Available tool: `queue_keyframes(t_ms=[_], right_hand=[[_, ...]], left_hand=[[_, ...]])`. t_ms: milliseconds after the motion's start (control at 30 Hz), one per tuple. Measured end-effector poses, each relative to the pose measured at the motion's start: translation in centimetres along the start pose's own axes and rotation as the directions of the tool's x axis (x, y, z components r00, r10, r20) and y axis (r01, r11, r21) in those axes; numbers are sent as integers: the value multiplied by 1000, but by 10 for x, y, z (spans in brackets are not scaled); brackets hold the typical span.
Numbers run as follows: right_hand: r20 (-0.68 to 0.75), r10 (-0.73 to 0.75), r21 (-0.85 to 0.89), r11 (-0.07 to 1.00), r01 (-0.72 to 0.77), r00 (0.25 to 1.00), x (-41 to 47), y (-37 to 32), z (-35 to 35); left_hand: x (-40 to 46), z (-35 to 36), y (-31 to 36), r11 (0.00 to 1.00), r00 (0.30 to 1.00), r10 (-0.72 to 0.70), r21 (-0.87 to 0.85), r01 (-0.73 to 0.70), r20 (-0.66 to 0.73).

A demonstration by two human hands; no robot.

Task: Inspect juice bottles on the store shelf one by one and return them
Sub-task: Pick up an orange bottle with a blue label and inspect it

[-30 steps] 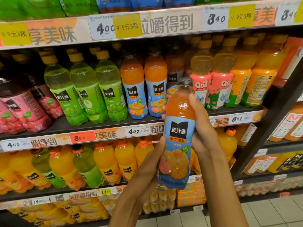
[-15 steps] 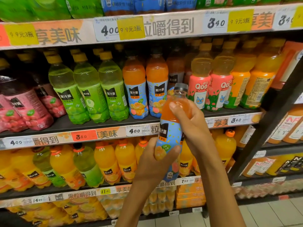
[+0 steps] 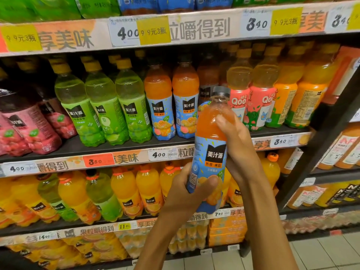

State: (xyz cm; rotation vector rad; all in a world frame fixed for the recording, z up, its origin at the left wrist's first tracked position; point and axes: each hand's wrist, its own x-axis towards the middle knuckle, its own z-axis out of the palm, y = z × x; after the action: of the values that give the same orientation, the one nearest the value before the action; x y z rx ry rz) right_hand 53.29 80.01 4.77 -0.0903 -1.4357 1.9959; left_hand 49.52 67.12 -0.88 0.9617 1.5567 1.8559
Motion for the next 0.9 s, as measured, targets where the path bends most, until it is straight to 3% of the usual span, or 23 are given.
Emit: queue_keyframes(t_ms=[100,233,400,533,633,700,800,900], right_hand=[[-15,-44,-98,994,43,999,-2,2,1],[6,-91,-88,992,91,996,-5,2,0],[237,-161,-92,978,187,958,-9,-6,-4],[371,-150,-152,964,219,917,-13,-18,-2],[291,-190,-166,955,245,938,-16,-22,4],[223,-239,-197,938,284,945,-17,-19,10],[187,-269,-203,931,305,945,-18,-14,16],[214,-251,-208,932,295,944,-18,-14,14]], left_hand=[[3,3,1,987,985,92,142,-71,-149],[2,0,-3,984,991,83,164,-65,-105],[6,-16,-6,991,993,67,107,-77,98],[9,-9,-8,971,980,187,162,-174,-66],[11,-7,-10,938,921,295,262,-228,-254],[11,-8,-11,891,882,357,395,-223,-309],[10,-6,-13,873,886,356,444,-202,-296],[8,-12,-11,926,958,232,341,-164,-168]])
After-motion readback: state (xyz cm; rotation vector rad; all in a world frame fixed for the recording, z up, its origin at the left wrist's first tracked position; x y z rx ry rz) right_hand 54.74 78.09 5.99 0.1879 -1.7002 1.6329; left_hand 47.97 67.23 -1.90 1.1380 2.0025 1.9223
